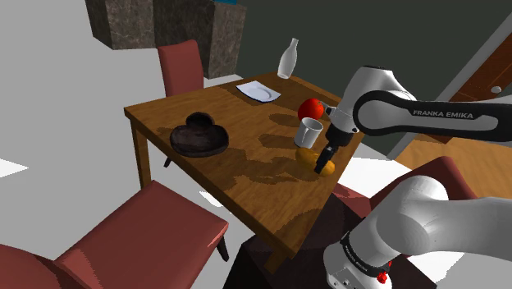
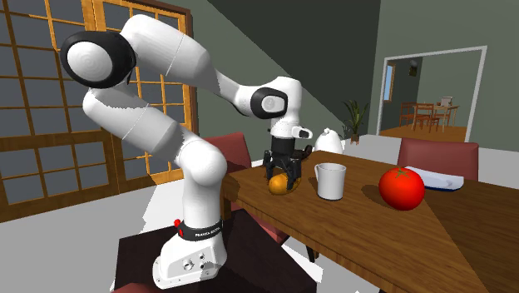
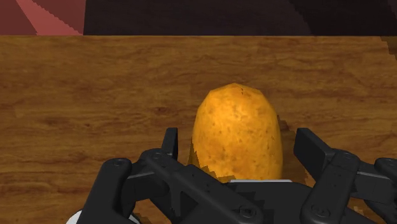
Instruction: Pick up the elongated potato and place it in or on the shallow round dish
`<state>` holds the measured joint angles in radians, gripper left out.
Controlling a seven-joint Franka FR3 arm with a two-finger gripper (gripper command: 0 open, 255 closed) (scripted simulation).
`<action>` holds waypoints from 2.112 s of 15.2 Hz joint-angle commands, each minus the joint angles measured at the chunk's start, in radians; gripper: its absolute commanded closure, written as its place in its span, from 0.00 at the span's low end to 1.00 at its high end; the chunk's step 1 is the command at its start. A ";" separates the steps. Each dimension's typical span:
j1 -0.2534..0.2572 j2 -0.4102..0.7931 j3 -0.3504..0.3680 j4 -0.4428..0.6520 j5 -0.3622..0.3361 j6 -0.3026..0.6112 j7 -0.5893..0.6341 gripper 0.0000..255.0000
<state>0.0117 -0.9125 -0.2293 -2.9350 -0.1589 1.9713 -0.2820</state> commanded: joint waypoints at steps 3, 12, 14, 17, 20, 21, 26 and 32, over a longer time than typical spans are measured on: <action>0.000 0.000 0.000 0.000 0.000 0.000 0.000 1.00; 0.000 0.000 0.000 0.000 0.000 0.000 0.000 1.00; 0.002 -0.012 0.005 0.021 0.005 -0.033 0.001 1.00; 0.006 -0.027 0.013 0.055 0.013 -0.082 0.002 1.00; 0.009 -0.038 0.020 0.090 0.020 -0.128 0.003 1.00; 0.010 -0.041 0.023 0.103 0.022 -0.143 0.003 1.00; 0.016 -0.050 0.034 0.166 0.034 -0.214 0.004 1.00; 0.022 -0.050 0.045 0.246 0.045 -0.294 0.005 1.00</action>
<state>0.0327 -0.9606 -0.1864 -2.7002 -0.1157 1.6901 -0.2774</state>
